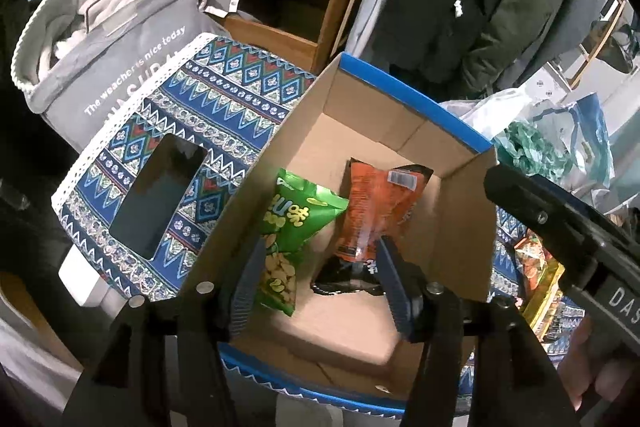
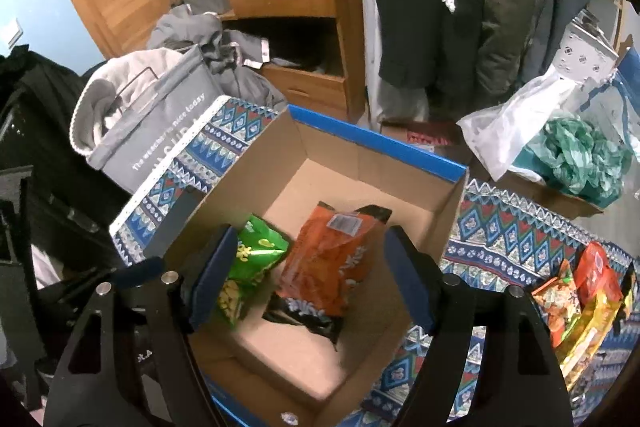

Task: Organize snacks
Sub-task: 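Move both tools back toward the snack pile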

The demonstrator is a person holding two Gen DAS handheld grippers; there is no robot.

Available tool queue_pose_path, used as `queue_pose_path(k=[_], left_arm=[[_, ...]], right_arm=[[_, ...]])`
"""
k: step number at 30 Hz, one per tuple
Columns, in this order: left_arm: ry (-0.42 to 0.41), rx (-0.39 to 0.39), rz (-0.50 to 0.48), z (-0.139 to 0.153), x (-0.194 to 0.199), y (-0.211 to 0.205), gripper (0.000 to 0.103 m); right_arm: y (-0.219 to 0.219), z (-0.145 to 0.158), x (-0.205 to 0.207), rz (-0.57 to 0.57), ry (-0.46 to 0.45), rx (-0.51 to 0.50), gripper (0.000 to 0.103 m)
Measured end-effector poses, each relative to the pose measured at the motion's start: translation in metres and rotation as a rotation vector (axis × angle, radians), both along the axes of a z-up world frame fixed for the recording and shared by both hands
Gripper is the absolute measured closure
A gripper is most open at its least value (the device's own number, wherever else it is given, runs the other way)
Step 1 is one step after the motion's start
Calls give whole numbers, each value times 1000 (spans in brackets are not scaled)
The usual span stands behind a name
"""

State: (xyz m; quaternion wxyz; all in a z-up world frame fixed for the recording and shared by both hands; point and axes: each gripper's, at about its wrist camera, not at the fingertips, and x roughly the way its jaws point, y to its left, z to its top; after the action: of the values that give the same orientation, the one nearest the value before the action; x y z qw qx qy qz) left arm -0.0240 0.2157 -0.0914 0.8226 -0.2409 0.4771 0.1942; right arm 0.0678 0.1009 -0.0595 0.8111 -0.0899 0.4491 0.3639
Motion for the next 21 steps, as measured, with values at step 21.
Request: queue_pose_path(k=[21], left_arm=[[-11, -10, -165, 13, 22, -81, 43]], right_arm=[[-101, -5, 6, -122, 2, -49, 26]])
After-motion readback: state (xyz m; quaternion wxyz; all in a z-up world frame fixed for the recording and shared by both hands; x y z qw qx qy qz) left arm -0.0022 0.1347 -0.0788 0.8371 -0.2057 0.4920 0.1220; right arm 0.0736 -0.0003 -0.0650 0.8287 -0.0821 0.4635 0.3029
